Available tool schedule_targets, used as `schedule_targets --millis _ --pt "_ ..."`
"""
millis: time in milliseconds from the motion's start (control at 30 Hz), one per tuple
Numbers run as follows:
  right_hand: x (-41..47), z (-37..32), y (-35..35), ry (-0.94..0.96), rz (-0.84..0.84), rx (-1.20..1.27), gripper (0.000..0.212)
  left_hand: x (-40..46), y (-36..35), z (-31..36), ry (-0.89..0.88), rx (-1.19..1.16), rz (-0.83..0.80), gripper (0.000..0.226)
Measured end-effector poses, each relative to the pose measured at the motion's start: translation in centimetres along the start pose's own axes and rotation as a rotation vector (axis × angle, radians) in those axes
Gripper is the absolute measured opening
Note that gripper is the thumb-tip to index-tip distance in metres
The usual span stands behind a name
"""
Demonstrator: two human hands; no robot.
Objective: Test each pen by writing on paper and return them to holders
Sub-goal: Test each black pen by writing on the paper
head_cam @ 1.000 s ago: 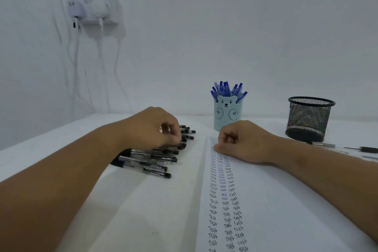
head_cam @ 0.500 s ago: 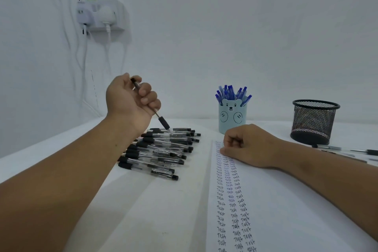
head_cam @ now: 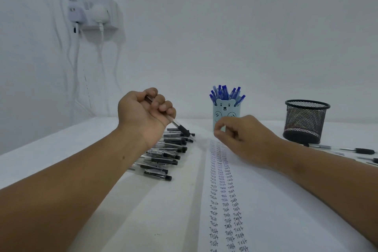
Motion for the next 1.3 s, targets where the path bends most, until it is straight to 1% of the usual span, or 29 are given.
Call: schedule_targets --millis 33,67,133,167,233,267,333,400,433,467,500,533,567,633,667,733,800,867,1000,1300 --pt "0.1 -1.1 0.5 0.077 0.042 -0.016 0.013 -0.3 -0.5 -0.5 0.006 -0.002 -0.021 0.026" --pt "0.2 -2.1 0.8 0.143 0.062 -0.044 0.025 -0.7 -1.1 -1.0 0.012 -0.006 -0.047 0.027" --pt "0.4 -3.7 0.5 0.240 0.046 -0.109 0.045 -1.6 -2.3 -2.1 0.027 -0.022 -0.099 0.027" --pt "0.5 -4.4 0.2 0.293 0.033 -0.133 0.046 -2.0 -2.9 -2.6 0.036 -0.035 -0.126 0.027" --pt "0.4 -5.0 -0.5 0.384 0.042 -0.180 0.034 -2.6 -3.8 -3.4 0.044 -0.034 -0.181 0.028" --pt "0.5 -4.8 -0.6 0.391 0.054 -0.205 0.027 -2.8 -4.1 -3.5 0.035 -0.007 -0.205 0.029" --pt "0.9 -3.5 -0.4 0.315 0.053 -0.231 0.017 -2.8 -4.3 -3.6 0.005 0.109 -0.220 0.029" --pt "1.1 -1.4 0.2 0.188 0.065 -0.203 0.014 -2.2 -3.6 -3.7 -0.039 0.355 -0.185 0.025" --pt "1.1 -0.2 0.8 0.114 0.095 -0.183 0.017 -2.0 -3.1 -3.9 -0.059 0.539 -0.170 0.019" --pt "1.1 1.2 1.4 0.025 0.129 -0.162 0.021 -1.9 -2.8 -4.1 -0.084 0.775 -0.173 0.017" --pt "1.1 2.6 1.9 -0.078 0.160 -0.129 0.022 -1.9 -2.6 -4.3 -0.135 1.040 -0.215 0.018" --pt "1.0 3.9 2.4 -0.187 0.192 -0.055 0.019 -2.0 -2.8 -4.6 -0.212 1.281 -0.295 0.020" --pt "0.8 5.0 2.6 -0.288 0.219 0.077 0.014 -2.2 -3.0 -5.1 -0.280 1.485 -0.385 0.021" --pt "0.4 6.5 2.3 -0.448 0.248 0.428 0.014 -2.8 -3.3 -6.5 -0.316 1.748 -0.567 0.024" --pt "0.2 7.0 1.8 -0.514 0.228 0.560 0.015 -2.9 -3.2 -7.2 -0.301 1.814 -0.631 0.028" --pt "0.0 7.2 1.0 -0.602 0.143 0.653 0.009 -3.0 -3.1 -7.9 -0.267 1.851 -0.690 0.030" --pt "0.1 7.2 0.7 -0.634 0.083 0.652 0.005 -3.0 -3.2 -8.0 -0.260 1.863 -0.703 0.029" --pt "0.2 7.3 0.8 -0.640 0.086 0.638 0.010 -3.0 -3.3 -8.0 -0.267 1.893 -0.710 0.031" --pt "0.2 7.5 0.7 -0.621 0.092 0.521 0.020 -3.0 -3.3 -8.0 -0.283 1.914 -0.725 0.033" --pt "0.2 7.6 0.3 -0.619 0.051 0.423 0.018 -3.1 -3.2 -8.1 -0.274 1.957 -0.777 0.041"
Point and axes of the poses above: each hand's wrist, its own x-axis towards the middle knuckle, its own y-axis out of the back of the hand, z = x × y, the point moved 7 cm from there along x, towards the middle knuckle, and after that the axes turned 9 degrees about x, right-handed, at the moved point
